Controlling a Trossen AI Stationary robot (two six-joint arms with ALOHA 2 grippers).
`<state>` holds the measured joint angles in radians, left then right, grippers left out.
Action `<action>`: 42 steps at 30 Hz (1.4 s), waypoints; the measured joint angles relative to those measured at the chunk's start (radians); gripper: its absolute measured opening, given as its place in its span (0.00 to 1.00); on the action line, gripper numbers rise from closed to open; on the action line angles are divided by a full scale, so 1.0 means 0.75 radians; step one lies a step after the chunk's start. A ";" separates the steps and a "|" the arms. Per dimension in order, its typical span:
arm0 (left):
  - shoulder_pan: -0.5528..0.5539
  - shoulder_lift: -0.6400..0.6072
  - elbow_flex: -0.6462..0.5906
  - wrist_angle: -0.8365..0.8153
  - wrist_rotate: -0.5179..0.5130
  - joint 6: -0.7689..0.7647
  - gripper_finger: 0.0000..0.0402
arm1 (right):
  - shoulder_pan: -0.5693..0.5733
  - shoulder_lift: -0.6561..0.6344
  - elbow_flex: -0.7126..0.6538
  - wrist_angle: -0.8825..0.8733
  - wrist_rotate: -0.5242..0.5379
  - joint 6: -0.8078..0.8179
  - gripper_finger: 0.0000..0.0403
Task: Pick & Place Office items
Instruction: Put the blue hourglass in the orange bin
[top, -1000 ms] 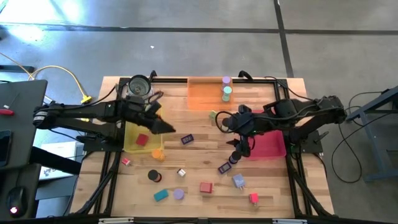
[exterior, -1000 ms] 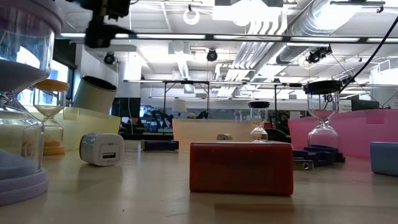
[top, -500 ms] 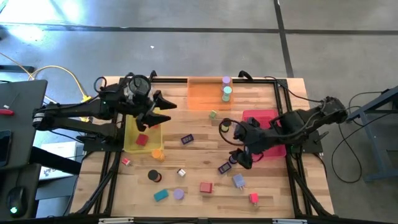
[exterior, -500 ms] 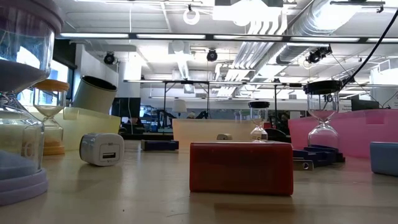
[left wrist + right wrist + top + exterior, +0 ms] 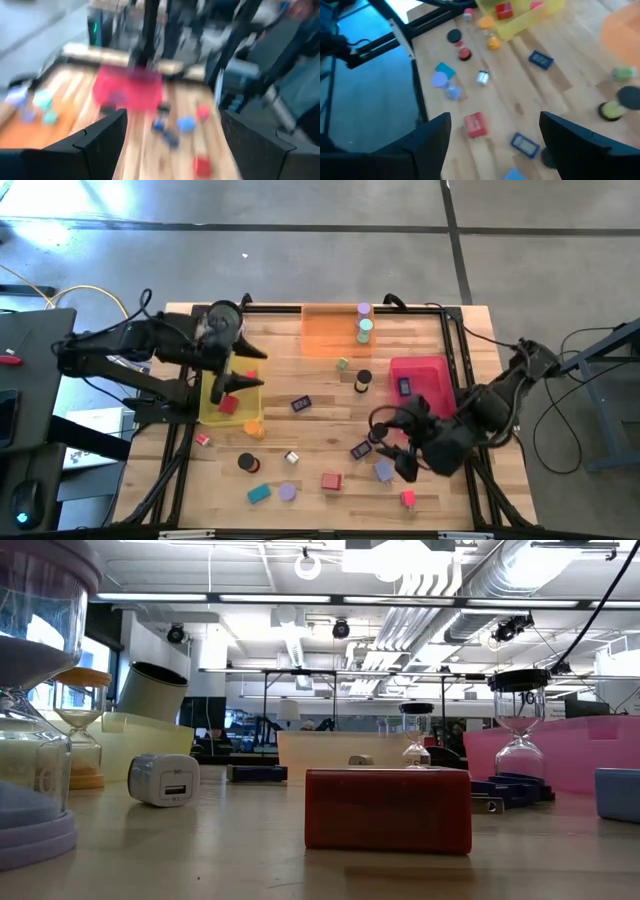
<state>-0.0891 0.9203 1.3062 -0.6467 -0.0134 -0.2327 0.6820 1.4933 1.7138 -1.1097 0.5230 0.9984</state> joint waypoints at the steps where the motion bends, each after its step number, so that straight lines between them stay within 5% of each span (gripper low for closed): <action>1: -0.020 -0.001 0.000 -0.063 -0.013 -0.008 0.79 | 0.015 0.008 0.000 0.015 -0.001 0.024 0.73; 11: -0.240 -0.018 0.001 -0.291 -0.165 -0.228 0.79 | 0.104 0.135 0.000 0.114 -0.142 0.167 0.73; 25: -0.513 -0.017 0.001 -0.809 -0.474 -0.678 0.79 | -0.141 0.157 0.000 -0.366 -0.388 0.527 0.73; 42: -0.745 0.013 -0.007 -1.004 -0.519 -1.140 0.79 | -0.442 0.156 -0.010 -0.437 -0.531 0.208 0.73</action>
<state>-0.6481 0.9301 1.3010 -1.4000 -0.4026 -1.0874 0.3504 1.6103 1.7063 -1.4372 0.1247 1.1545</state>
